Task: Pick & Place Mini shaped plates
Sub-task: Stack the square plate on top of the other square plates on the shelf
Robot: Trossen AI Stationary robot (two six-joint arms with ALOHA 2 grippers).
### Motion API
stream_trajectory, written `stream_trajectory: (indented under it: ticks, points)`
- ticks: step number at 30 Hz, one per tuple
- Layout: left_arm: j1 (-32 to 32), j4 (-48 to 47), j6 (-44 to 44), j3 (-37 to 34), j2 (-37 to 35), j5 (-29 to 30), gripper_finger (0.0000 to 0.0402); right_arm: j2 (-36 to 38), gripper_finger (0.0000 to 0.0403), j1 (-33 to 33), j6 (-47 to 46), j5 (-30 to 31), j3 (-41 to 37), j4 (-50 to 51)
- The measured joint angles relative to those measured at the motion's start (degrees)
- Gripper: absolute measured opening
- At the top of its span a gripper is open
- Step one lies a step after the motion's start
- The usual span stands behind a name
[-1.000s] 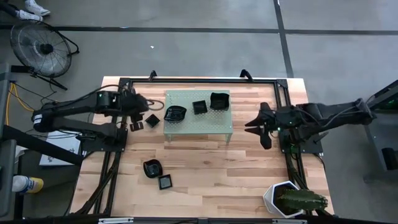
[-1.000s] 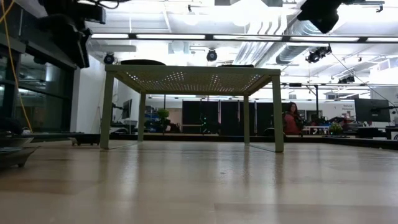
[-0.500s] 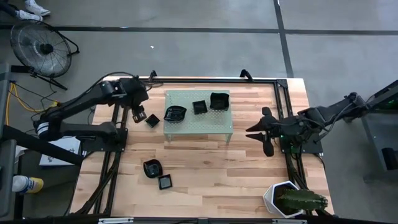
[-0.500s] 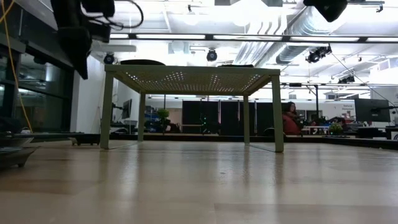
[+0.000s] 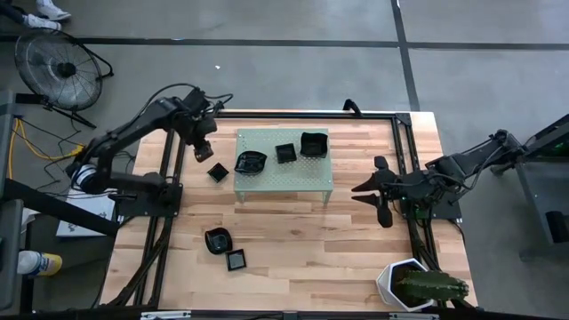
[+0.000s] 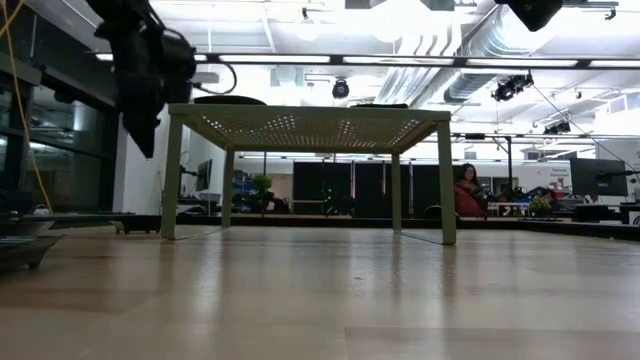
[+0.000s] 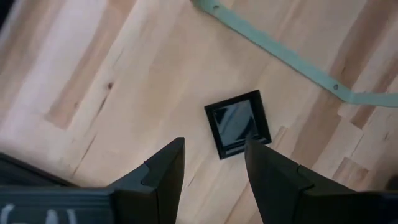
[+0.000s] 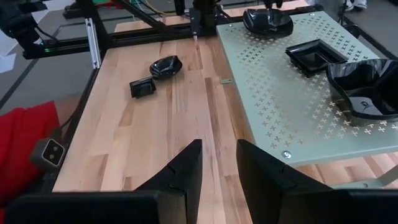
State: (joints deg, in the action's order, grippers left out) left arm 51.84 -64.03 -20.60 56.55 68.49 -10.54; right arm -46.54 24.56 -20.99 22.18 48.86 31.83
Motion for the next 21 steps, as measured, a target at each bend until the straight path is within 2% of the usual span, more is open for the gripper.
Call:
stream_trajectory:
  ticks: [6,9,16,21]
  points:
    - [2.73,0.53,-0.17,-1.05,4.27,-0.66,0.0165,0.00,0.0094,0.00,0.04,2.17,0.00,0.00]
    - [3.14,3.15,-0.17,-4.55,5.35,-1.91,0.0165,0.00,0.0094,-0.02,0.36,2.82,0.00,-0.09]
    - [8.33,12.94,-0.15,-15.13,5.57,-9.28,0.0165,0.00,0.0094,-0.02,1.86,3.05,0.00,-1.79]
    - [8.94,16.01,1.21,-17.74,5.55,-8.12,0.0165,0.00,0.0094,-0.02,1.95,3.21,0.00,-2.41]
